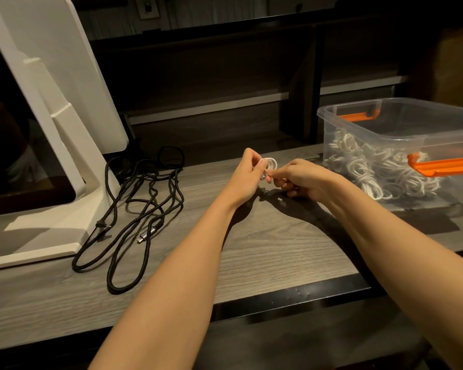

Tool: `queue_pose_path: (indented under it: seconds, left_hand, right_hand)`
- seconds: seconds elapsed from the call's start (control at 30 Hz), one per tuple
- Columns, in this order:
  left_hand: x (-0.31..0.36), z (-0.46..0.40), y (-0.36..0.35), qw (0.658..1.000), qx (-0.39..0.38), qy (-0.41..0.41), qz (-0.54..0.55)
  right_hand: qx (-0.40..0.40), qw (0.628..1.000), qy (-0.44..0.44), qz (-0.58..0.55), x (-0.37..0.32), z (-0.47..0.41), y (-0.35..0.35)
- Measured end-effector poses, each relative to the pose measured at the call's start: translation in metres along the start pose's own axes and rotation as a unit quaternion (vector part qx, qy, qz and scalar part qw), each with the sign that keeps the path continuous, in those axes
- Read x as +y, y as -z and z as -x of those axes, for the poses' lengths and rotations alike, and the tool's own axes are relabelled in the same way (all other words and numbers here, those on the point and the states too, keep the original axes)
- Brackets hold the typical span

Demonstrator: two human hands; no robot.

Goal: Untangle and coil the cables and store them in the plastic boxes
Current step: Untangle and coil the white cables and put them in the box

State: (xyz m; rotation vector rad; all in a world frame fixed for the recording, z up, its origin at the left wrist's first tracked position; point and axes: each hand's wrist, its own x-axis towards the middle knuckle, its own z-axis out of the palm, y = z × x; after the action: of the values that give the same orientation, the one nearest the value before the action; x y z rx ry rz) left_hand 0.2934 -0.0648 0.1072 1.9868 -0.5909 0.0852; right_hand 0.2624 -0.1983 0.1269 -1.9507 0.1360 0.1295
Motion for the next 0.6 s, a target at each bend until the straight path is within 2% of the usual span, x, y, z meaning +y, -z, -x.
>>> queue_pose_path:
  seconds: [0.33,0.47,0.6]
  left_hand:
    - [0.0003,0.0031,0.0016,0.995,-0.044,-0.072,-0.057]
    - [-0.0026,0.0027,-0.0013,0.987,0.005,-0.111,-0.113]
    - [-0.0059,0.0006,-0.0051,0.983,0.045,-0.13,-0.125]
  right_hand:
    - [0.049,0.984,-0.082,-0.152,0.0045,-0.0092,0.0052]
    - [0.062,0.984,-0.087,-0.141,0.0045,-0.0094,0.0043]
    - [0.062,0.983,-0.076,-0.157,0.0067,-0.0089,0.006]
